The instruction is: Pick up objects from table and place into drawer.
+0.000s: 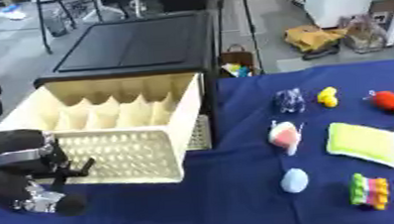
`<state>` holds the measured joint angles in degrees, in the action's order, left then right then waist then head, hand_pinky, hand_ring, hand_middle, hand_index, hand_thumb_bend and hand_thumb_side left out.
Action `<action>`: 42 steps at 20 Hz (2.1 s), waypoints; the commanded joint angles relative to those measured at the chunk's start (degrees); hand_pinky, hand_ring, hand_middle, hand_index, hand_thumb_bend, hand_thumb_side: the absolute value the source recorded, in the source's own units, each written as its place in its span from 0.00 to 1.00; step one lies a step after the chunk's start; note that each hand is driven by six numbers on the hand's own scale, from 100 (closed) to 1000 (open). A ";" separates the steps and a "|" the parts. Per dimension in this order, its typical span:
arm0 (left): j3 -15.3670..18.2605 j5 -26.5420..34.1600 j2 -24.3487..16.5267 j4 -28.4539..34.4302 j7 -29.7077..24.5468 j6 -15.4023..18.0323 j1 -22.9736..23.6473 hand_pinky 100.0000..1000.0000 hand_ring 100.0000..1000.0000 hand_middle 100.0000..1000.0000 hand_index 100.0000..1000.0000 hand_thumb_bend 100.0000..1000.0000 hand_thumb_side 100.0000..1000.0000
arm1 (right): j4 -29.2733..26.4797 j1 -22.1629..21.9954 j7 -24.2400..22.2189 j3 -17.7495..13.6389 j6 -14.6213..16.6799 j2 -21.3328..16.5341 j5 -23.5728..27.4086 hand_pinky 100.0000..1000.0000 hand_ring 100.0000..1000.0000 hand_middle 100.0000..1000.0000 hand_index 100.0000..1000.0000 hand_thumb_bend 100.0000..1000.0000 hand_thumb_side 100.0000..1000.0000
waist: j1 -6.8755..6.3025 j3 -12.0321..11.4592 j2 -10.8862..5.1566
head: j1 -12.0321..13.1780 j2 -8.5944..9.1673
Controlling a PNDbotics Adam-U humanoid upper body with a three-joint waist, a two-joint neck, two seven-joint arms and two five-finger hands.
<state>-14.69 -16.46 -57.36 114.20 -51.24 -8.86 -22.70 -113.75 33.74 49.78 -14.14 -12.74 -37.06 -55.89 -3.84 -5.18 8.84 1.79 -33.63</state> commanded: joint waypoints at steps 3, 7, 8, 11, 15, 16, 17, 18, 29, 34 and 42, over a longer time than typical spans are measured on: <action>-1.96 2.39 -0.91 0.39 -0.73 -0.50 0.06 0.10 0.38 0.40 0.87 1.00 1.00 | -0.84 0.88 0.62 -0.21 -0.58 -0.93 -0.22 0.53 0.61 0.57 0.63 0.00 1.00 | 0.14 0.17 -0.52 | 0.28 0.43; -1.64 2.45 -0.58 0.39 -0.73 -1.38 -0.22 0.05 0.34 0.37 0.73 1.00 1.00 | -0.84 0.84 0.66 -0.23 -0.62 -0.87 -0.20 0.53 0.61 0.57 0.63 0.00 1.00 | 0.18 0.18 -0.51 | 0.31 0.52; -1.59 2.48 -0.52 0.39 -0.73 -1.60 -0.25 0.03 0.31 0.34 0.70 1.00 1.00 | -0.84 0.83 0.67 -0.23 -0.64 -0.86 -0.20 0.53 0.61 0.57 0.63 0.00 1.00 | 0.19 0.19 -0.50 | 0.30 0.54; -1.52 2.26 -0.37 0.39 -0.73 -2.13 -0.30 0.00 0.21 0.24 0.69 0.95 1.00 | -0.84 0.83 0.71 -0.24 -0.68 -0.84 -0.22 0.53 0.61 0.57 0.63 0.00 1.00 | 0.22 0.20 -0.47 | 0.27 0.60; -1.62 1.42 -0.21 0.39 -0.73 -2.31 -0.29 0.00 0.10 0.12 0.66 0.87 1.00 | -0.84 0.82 0.79 -0.24 -0.74 -0.79 -0.21 0.53 0.61 0.57 0.63 0.00 1.00 | 0.23 0.25 -0.44 | 0.25 0.65; -1.65 1.16 -0.16 0.39 -0.73 -2.23 -0.30 0.00 0.07 0.09 0.65 0.87 1.00 | -0.84 0.83 0.84 -0.25 -0.74 -0.78 -0.21 0.53 0.61 0.57 0.63 0.00 1.00 | 0.23 0.26 -0.44 | 0.25 0.65; -1.69 0.92 -0.12 0.39 -0.73 -2.13 -0.33 0.00 0.07 0.09 0.64 0.88 1.00 | -0.84 0.83 0.90 -0.25 -0.74 -0.78 -0.21 0.53 0.61 0.57 0.63 0.00 1.00 | 0.23 0.27 -0.45 | 0.25 0.68; -1.74 0.74 -0.06 0.39 -0.73 -2.03 -0.33 0.00 0.08 0.11 0.63 0.90 1.00 | -0.84 0.84 0.95 -0.25 -0.74 -0.76 -0.22 0.53 0.61 0.57 0.63 0.00 1.00 | 0.23 0.28 -0.45 | 0.26 0.70; -2.77 2.95 -0.01 0.39 -0.73 -1.86 0.40 0.13 0.49 0.59 0.85 1.00 1.00 | -0.84 0.87 1.03 -0.17 -0.75 -0.62 -0.23 0.53 0.61 0.56 0.63 0.00 1.00 | 0.09 0.46 -0.44 | 0.34 0.72; -2.66 4.50 -0.05 0.39 -0.73 -3.41 0.30 0.14 0.52 0.64 0.84 1.00 1.00 | -0.84 0.85 1.08 -0.18 -0.76 -0.58 -0.25 0.53 0.61 0.56 0.63 0.00 1.00 | -0.02 0.49 -0.45 | 0.35 0.73; -2.74 4.03 -0.21 0.39 -0.73 -4.30 0.17 0.04 0.42 0.46 0.92 1.00 1.00 | -0.84 0.99 1.20 -0.15 -0.86 -0.53 -0.36 0.53 0.61 0.56 0.63 0.00 1.00 | -0.18 0.53 -0.23 | 0.24 0.80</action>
<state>-15.72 -14.22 -57.00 114.25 -51.02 -12.78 -22.75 -113.75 33.77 49.97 -14.13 -12.63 -36.57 -55.89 -4.19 -4.87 8.88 1.87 -33.21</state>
